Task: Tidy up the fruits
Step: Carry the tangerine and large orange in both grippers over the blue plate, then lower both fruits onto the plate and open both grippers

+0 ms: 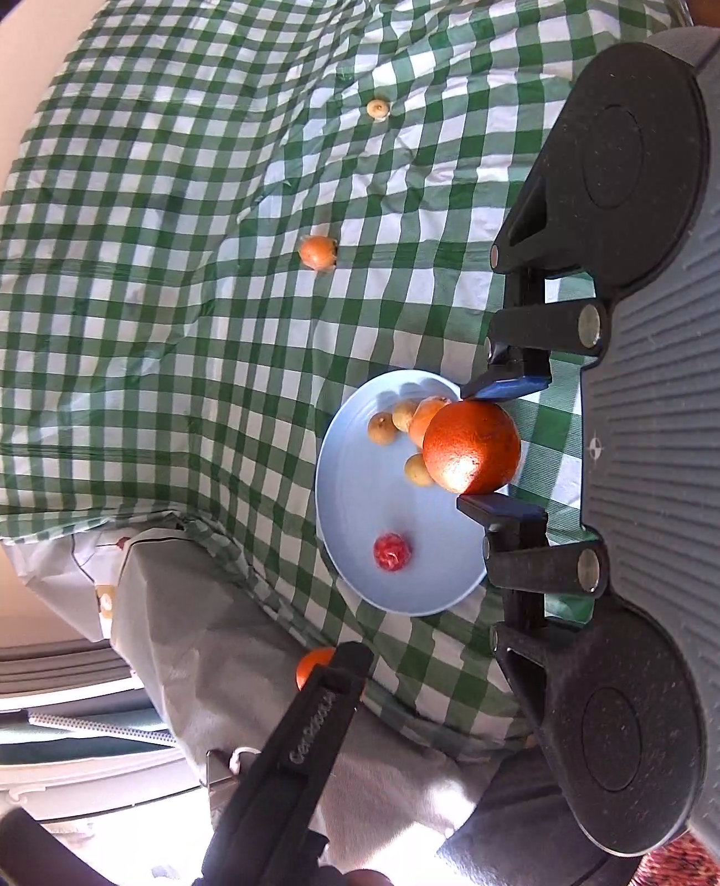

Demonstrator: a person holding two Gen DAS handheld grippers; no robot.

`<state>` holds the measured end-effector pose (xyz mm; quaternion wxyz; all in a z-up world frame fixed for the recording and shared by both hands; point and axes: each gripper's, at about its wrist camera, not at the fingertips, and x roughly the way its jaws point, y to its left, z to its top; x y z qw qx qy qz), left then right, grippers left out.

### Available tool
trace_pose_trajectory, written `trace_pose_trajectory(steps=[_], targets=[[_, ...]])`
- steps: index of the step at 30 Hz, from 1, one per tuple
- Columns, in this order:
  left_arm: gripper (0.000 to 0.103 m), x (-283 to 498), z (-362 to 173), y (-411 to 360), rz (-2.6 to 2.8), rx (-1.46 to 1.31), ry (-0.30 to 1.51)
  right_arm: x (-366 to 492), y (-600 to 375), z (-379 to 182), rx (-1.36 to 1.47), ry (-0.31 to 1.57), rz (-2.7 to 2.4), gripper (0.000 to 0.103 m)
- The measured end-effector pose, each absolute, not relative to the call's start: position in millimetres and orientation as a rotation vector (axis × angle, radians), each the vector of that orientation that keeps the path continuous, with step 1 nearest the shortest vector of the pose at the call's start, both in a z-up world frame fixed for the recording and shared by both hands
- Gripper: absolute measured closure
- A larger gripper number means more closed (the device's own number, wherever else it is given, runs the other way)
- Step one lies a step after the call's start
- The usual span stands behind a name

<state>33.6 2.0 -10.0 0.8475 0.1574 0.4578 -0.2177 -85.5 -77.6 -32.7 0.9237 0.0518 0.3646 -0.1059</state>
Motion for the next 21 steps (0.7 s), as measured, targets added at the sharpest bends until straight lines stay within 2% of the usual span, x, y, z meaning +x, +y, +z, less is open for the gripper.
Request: trace_pose_trajectory(steps=[21], targets=[[0.065,110,-83,-39,-0.430,0.392,1.031,15,-92,-86,0.061,0.867,-0.166,0.066]])
